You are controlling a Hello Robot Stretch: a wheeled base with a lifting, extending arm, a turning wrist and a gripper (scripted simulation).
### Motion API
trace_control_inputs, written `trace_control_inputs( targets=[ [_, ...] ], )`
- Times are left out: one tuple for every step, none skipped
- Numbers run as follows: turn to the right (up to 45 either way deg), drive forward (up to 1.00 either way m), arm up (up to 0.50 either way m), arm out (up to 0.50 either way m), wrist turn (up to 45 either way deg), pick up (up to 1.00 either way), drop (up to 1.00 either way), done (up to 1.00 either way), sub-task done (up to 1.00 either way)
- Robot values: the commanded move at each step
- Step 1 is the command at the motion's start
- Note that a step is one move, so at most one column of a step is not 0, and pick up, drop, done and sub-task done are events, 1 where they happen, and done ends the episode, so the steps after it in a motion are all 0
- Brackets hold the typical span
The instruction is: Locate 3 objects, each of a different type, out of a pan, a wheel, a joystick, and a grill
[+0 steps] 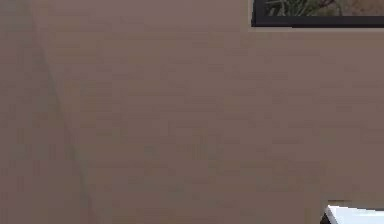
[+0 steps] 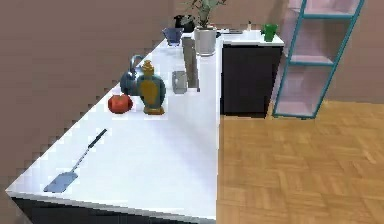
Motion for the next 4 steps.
trace_control_inputs(
  targets=[
    [-45.0, 0.0, 0.0, 0.0, 0.0, 0.0, 0.0, 0.0, 0.0],
    [-45.0, 0.0, 0.0, 0.0, 0.0, 0.0, 0.0, 0.0, 0.0],
    [-45.0, 0.0, 0.0, 0.0, 0.0, 0.0, 0.0, 0.0, 0.0],
    [-36.0, 0.0, 0.0, 0.0, 0.0, 0.0, 0.0, 0.0, 0.0]
  ],
)
